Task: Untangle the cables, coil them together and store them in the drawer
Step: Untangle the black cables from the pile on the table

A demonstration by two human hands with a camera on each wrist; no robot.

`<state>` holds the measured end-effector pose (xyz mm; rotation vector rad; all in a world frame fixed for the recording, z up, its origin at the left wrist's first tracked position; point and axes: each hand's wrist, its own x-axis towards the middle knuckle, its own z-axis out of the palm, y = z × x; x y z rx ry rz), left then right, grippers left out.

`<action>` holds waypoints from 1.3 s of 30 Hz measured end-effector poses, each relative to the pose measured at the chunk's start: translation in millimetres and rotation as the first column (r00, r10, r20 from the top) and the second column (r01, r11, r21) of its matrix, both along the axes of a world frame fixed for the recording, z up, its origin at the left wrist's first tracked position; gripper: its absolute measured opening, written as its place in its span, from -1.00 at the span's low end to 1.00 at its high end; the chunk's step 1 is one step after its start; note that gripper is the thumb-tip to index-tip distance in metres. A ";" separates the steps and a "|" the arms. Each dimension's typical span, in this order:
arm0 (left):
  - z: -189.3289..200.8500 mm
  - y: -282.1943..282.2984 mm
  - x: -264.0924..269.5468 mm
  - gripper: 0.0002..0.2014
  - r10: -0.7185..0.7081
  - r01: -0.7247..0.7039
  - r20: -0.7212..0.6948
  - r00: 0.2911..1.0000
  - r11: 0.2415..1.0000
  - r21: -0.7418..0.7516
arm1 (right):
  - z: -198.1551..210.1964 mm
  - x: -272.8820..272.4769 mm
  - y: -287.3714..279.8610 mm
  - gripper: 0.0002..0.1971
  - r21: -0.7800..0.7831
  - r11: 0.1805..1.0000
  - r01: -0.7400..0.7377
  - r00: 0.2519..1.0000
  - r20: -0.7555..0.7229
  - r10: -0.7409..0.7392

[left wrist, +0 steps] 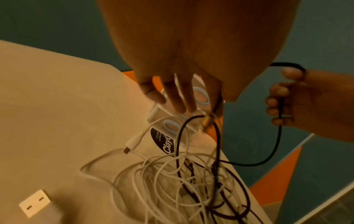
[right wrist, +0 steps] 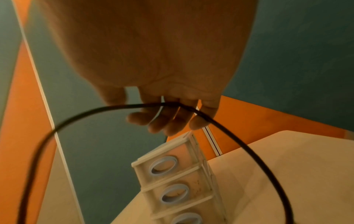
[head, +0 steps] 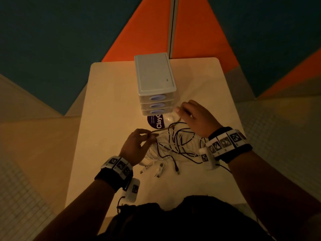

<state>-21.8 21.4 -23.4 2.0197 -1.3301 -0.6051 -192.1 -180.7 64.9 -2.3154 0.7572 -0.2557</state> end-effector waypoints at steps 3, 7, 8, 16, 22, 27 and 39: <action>14.5 -1.6 -0.9 -0.69 0.196 -0.206 -0.080 0.977 0.967 -0.149 | -2.7 -9.6 3.3 -0.44 -0.015 0.995 -0.104 0.987 -0.127 0.101; 26.3 -3.7 -1.6 -0.75 0.285 -0.321 -0.191 0.939 0.927 -0.196 | -15.1 -27.2 5.5 -0.51 0.094 0.987 -0.129 0.988 -0.072 0.136; 28.9 -3.6 -1.6 -0.73 0.299 -0.343 -0.223 0.928 0.919 -0.194 | -16.7 -31.2 5.3 -0.56 0.132 0.983 -0.131 0.989 -0.053 0.139; 44.9 0.7 11.9 -0.69 0.359 -0.369 -0.087 0.929 0.913 -0.176 | -49.2 -46.8 -12.6 -0.96 0.142 0.989 0.047 0.994 -0.100 -0.032; 26.9 8.8 25.6 -0.68 0.258 -0.252 0.199 0.945 0.966 -0.059 | -29.6 -40.2 -20.2 -0.90 0.145 0.970 0.196 0.961 0.171 -0.219; 39.7 9.5 20.7 -0.68 0.258 -0.233 0.277 0.926 0.965 -0.118 | -17.8 -38.0 -18.2 -0.84 0.085 0.984 0.153 0.959 0.226 -0.169; 65.3 0.5 17.3 -0.67 0.286 -0.381 -0.308 0.907 0.871 -0.312 | -11.7 -28.7 -8.1 -0.85 0.204 0.968 0.148 0.955 0.226 -0.194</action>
